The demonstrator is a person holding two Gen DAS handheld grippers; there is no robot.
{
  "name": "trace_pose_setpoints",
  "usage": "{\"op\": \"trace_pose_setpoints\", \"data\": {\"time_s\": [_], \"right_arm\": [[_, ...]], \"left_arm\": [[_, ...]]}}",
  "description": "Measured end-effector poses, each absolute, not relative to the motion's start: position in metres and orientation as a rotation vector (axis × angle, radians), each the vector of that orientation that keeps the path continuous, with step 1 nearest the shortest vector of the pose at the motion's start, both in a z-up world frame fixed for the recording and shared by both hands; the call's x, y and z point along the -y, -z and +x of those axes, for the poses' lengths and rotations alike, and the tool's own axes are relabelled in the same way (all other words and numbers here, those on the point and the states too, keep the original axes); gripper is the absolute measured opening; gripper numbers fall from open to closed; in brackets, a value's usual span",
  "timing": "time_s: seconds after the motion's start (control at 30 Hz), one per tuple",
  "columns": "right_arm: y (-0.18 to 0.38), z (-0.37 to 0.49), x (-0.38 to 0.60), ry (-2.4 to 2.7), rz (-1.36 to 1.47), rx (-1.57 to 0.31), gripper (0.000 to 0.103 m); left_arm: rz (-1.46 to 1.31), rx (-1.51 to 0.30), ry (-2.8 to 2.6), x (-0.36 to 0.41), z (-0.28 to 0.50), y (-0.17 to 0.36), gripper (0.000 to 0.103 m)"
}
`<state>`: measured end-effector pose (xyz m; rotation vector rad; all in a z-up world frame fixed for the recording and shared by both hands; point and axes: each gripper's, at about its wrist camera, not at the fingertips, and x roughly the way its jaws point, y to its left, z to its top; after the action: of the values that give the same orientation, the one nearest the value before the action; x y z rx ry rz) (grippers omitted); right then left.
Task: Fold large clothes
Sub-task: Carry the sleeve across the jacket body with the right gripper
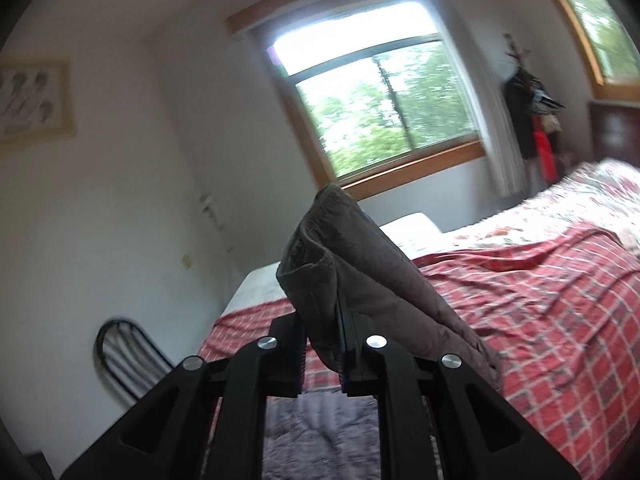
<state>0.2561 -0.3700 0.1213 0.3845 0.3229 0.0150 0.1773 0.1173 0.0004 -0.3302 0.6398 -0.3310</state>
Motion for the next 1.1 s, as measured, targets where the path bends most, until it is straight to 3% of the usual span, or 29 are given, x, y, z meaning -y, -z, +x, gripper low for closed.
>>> {"op": "trace_pose_setpoints", "data": {"time_s": [0.27, 0.57, 0.77, 0.8, 0.9, 1.1], "right_arm": [[-0.065, 0.296, 0.255, -0.149, 0.32, -0.469, 0.012], [0.063, 0.331, 0.177, -0.202, 0.256, -0.732, 0.012], [0.116, 0.335, 0.141, -0.257, 0.22, -0.841, 0.013], [0.123, 0.335, 0.139, -0.272, 0.235, -0.855, 0.016], [0.133, 0.329, 0.138, -0.347, 0.248, -0.887, 0.041], [0.11, 0.284, 0.178, -0.352, 0.227, -0.811, 0.068]], "left_arm": [[-0.357, -0.658, 0.324, -0.129, 0.187, 0.0, 0.101], [-0.424, -0.721, 0.36, -0.13, 0.224, 0.02, 0.101], [-0.443, -0.784, 0.407, -0.107, 0.268, 0.041, 0.101], [-0.46, -0.798, 0.416, -0.104, 0.278, 0.046, 0.101], [-0.538, -0.855, 0.448, -0.098, 0.308, 0.066, 0.101], [-0.632, -1.021, 0.5, -0.069, 0.356, 0.124, 0.101]]}}
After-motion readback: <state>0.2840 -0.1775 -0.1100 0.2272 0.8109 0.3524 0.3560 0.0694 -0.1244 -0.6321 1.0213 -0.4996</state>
